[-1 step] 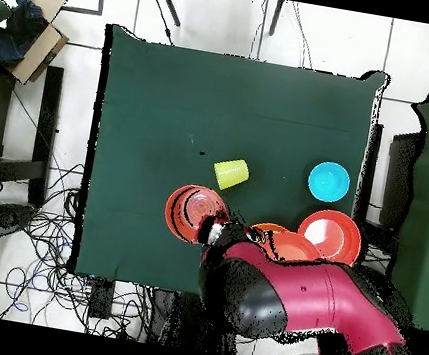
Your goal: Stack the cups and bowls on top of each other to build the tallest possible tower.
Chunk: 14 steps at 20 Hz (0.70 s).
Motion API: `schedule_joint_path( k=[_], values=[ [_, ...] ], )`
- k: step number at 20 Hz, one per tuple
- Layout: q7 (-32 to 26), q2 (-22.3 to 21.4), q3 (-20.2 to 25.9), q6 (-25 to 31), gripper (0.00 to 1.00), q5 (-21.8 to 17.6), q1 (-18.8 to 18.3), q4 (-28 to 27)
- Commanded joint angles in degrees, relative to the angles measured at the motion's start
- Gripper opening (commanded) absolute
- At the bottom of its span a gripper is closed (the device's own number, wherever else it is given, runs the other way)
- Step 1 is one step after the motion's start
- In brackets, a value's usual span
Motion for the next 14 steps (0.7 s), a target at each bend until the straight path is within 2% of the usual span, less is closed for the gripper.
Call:
schedule_joint_path(
  k=[1, 5, 10, 14],
  values=[
    [-15.95, 6.13, 4.14, 6.01, 0.00, -8.78, -1.68, 2.78],
    [-17.16, 8.54, 5.17, 7.18, 0.00, -11.75, -3.46, 2.31],
    [-17.68, 8.72, 6.19, 8.76, 0.00, -14.61, -4.52, 1.80],
    [-20.46, 10.13, 6.71, 11.72, 0.00, -16.62, -6.37, -0.29]
  ],
)
